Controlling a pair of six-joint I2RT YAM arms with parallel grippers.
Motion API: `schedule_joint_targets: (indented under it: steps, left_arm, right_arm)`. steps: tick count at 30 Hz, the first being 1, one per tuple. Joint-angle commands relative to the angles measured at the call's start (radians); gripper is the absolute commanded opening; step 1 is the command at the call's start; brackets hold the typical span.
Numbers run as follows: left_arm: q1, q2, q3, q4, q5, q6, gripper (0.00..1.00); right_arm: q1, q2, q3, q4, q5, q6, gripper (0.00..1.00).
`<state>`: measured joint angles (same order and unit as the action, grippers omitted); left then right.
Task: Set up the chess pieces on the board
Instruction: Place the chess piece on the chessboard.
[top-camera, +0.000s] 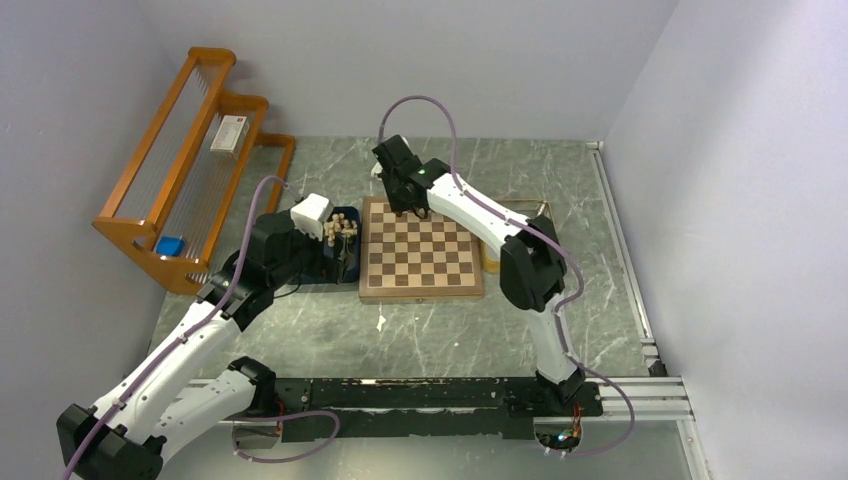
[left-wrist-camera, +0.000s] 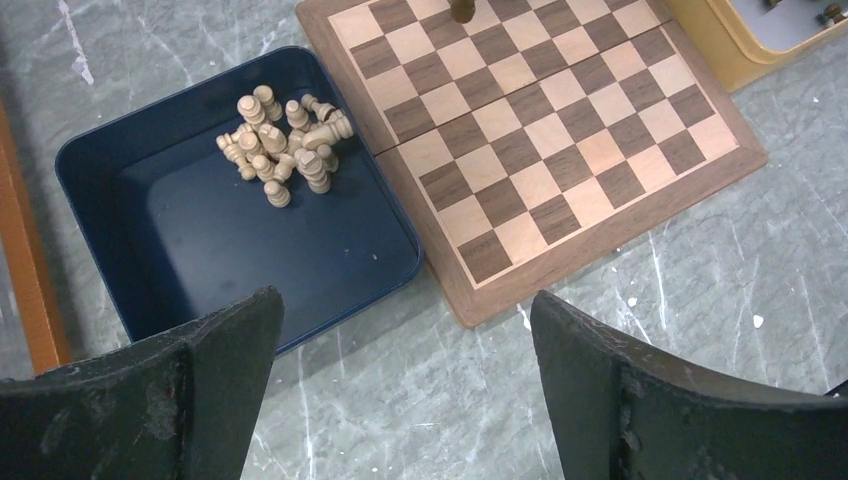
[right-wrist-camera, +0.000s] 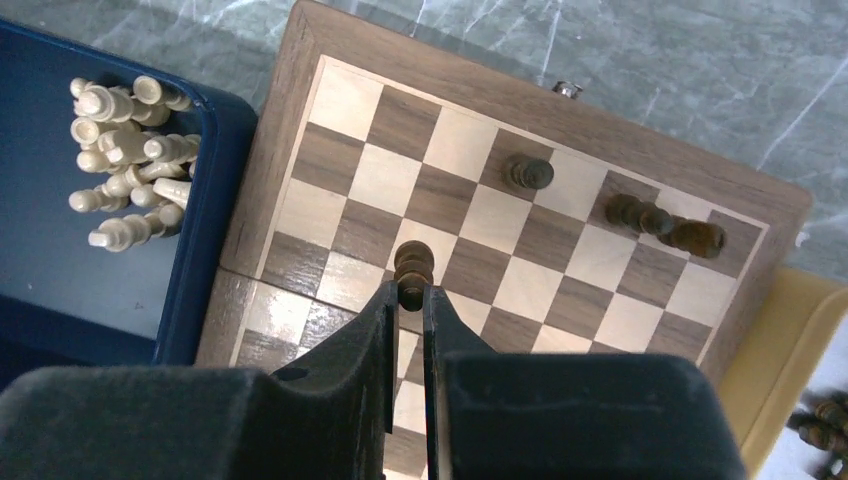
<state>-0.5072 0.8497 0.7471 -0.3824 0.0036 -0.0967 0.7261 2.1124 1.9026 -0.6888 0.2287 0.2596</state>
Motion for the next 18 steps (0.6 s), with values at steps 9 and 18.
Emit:
schedule_joint_targets:
  steps: [9, 18]
  left_arm:
    - [-0.004, -0.020, 0.035, -0.007, -0.033, 0.007, 0.98]
    - [-0.004, -0.023, 0.033, -0.009, -0.033, 0.007, 0.98]
  right_arm:
    - [-0.001, 0.186, 0.239, -0.100, 0.044, -0.045, 0.10]
    - [-0.012, 0.257, 0.296, -0.113, 0.053, -0.049, 0.11]
